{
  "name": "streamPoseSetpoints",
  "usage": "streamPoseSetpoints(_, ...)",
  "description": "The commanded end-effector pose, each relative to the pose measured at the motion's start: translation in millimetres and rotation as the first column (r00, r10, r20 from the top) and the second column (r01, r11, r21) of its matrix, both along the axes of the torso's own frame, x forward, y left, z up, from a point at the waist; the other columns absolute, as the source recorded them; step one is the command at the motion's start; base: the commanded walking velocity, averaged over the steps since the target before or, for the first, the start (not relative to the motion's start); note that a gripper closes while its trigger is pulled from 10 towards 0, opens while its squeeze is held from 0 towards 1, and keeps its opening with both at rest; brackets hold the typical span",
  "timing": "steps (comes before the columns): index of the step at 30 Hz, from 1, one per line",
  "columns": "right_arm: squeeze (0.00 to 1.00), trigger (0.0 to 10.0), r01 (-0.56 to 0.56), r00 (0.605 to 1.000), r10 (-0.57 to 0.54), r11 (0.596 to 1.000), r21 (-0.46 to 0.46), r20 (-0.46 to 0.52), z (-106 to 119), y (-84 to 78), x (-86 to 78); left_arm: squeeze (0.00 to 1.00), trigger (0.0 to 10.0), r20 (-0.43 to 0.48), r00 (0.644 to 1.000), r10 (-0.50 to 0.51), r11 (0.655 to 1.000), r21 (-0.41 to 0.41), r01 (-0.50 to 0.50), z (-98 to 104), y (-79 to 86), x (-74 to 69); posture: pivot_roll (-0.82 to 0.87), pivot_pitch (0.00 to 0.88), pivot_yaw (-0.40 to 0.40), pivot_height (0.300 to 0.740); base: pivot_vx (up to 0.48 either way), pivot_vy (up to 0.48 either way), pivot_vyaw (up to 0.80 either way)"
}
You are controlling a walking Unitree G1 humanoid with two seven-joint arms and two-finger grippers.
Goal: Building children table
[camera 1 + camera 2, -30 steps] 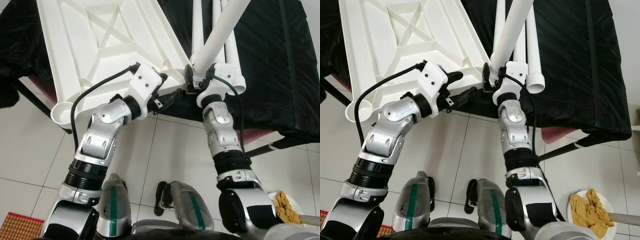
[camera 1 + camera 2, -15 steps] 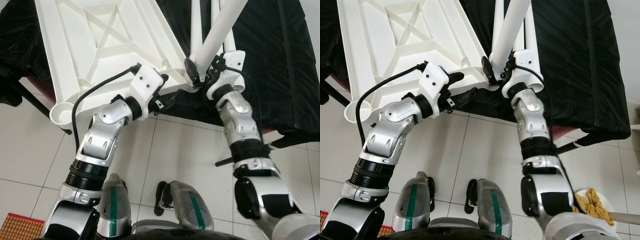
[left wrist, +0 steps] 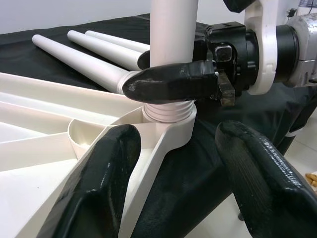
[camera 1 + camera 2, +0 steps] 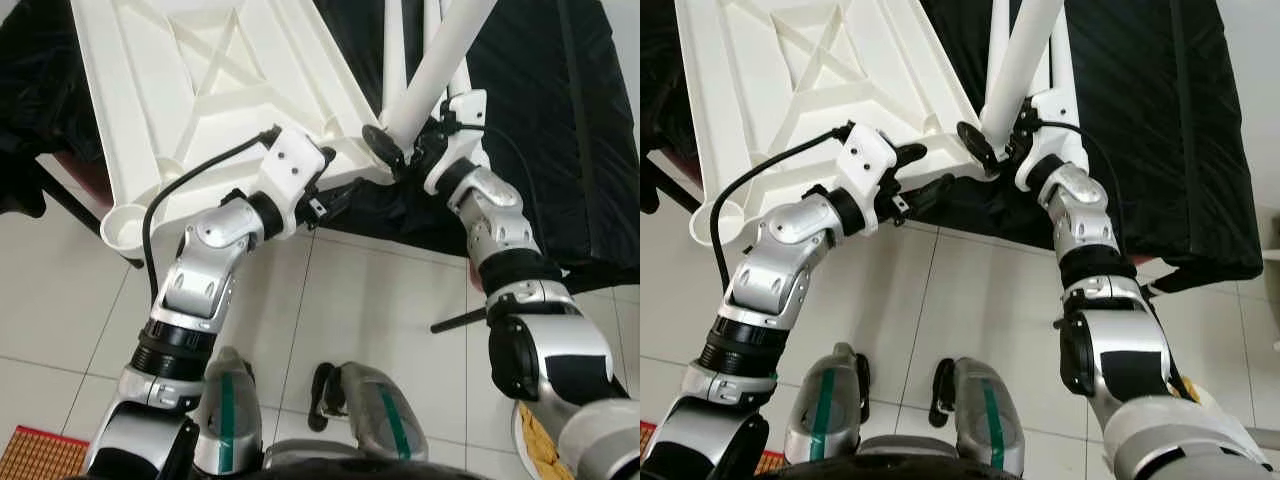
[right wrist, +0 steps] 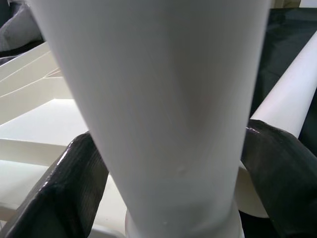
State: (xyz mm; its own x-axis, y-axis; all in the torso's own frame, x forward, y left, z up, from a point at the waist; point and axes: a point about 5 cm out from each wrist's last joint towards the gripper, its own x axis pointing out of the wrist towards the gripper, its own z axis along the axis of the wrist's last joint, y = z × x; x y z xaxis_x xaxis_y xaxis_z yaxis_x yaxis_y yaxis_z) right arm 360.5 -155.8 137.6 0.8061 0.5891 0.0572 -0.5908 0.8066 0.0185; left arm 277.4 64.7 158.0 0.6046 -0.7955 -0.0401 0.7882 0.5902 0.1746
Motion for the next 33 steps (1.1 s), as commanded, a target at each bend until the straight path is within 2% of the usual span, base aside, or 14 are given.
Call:
streamPoseSetpoints(1, 0.00, 10.0, 0.004, 1.000, -0.004, 1.000, -0.001, 0.001, 1.0, -5.8, 1.5, 0.00, 10.0, 0.009, 0.998, 0.059, 0.998, -0.006, -0.059, 1.7, 0.3, 2.5, 0.08, 0.039, -0.076, 0.740, 0.000, 0.000, 0.00)
streamPoseSetpoints(12, 0.00, 10.0, -0.002, 1.000, 0.002, 1.000, 0.009, 0.020, 3.4, -10.1, 4.6, 0.00, 10.0, 0.011, 0.998, 0.054, 0.999, -0.009, -0.054, 2.9, -0.5, 2.7, 0.07, 0.038, -0.069, 0.740, 0.000, 0.000, 0.00)
streamPoseSetpoints(13, 0.00, 5.1, -0.011, 1.000, 0.011, 1.000, 0.011, 0.017, 2.7, -10.1, 4.2, 0.00, 10.0, 0.011, 0.999, 0.052, 0.999, -0.008, -0.052, 3.0, -0.8, 2.7, 0.07, 0.040, -0.069, 0.740, 0.000, 0.000, 0.00)
streamPoseSetpoints(16, 0.00, 5.1, -0.018, 1.000, 0.018, 1.000, 0.012, 0.015, 2.1, -10.1, 3.9, 0.00, 10.0, 0.012, 0.999, 0.052, 0.999, -0.008, -0.052, 3.1, -1.0, 2.7, 0.07, 0.040, -0.069, 0.740, 0.000, 0.000, 0.00)
streamPoseSetpoints(17, 0.00, 0.7, -0.031, 0.999, 0.031, 0.999, 0.020, 0.011, 1.1, -9.8, 3.1, 0.00, 10.0, 0.011, 0.999, 0.051, 0.999, -0.009, -0.050, 3.2, -1.4, 2.7, 0.07, 0.039, -0.069, 0.740, 0.000, 0.000, 0.00)
streamPoseSetpoints(18, 0.00, 0.0, -0.038, 0.999, 0.038, 0.999, 0.022, 0.010, 0.3, -9.8, 2.3, 0.00, 10.0, 0.011, 0.999, 0.049, 0.999, -0.010, -0.049, 3.3, -1.9, 2.4, 0.07, 0.040, -0.070, 0.740, 0.000, 0.000, 0.00)
streamPoseSetpoints(29, 0.00, 0.0, -0.065, 0.998, 0.065, 0.998, 0.017, 0.010, -2.3, -9.2, 0.3, 0.00, 10.0, 0.012, 0.999, 0.050, 0.999, -0.013, -0.050, 3.6, -2.8, 2.3, 0.07, 0.040, -0.074, 0.740, 0.000, 0.000, 0.00)
streamPoseSetpoints(30, 0.00, 3.4, -0.065, 0.998, 0.065, 0.998, 0.012, 0.011, -2.7, -8.9, -0.2, 0.00, 10.0, 0.012, 0.999, 0.051, 0.999, -0.014, -0.051, 3.8, -2.8, 2.3, 0.07, 0.039, -0.076, 0.740, 0.000, 0.000, 0.00)
streamPoseSetpoints(31, 0.00, 10.0, -0.063, 0.998, 0.063, 0.998, 0.008, 0.013, -3.2, -8.3, -0.6, 0.00, 10.0, 0.012, 0.999, 0.051, 0.999, -0.015, -0.051, 3.8, -2.8, 2.2, 0.07, 0.039, -0.077, 0.740, 0.000, 0.000, 0.00)
streamPoseSetpoints(33, 0.00, 10.0, -0.064, 0.998, 0.063, 0.998, 0.008, 0.018, -3.7, -7.1, -1.6, 0.00, 10.0, 0.013, 0.999, 0.052, 0.999, -0.015, -0.052, 3.8, -2.7, 2.1, 0.07, 0.042, -0.079, 0.740, 0.000, 0.000, 0.00)
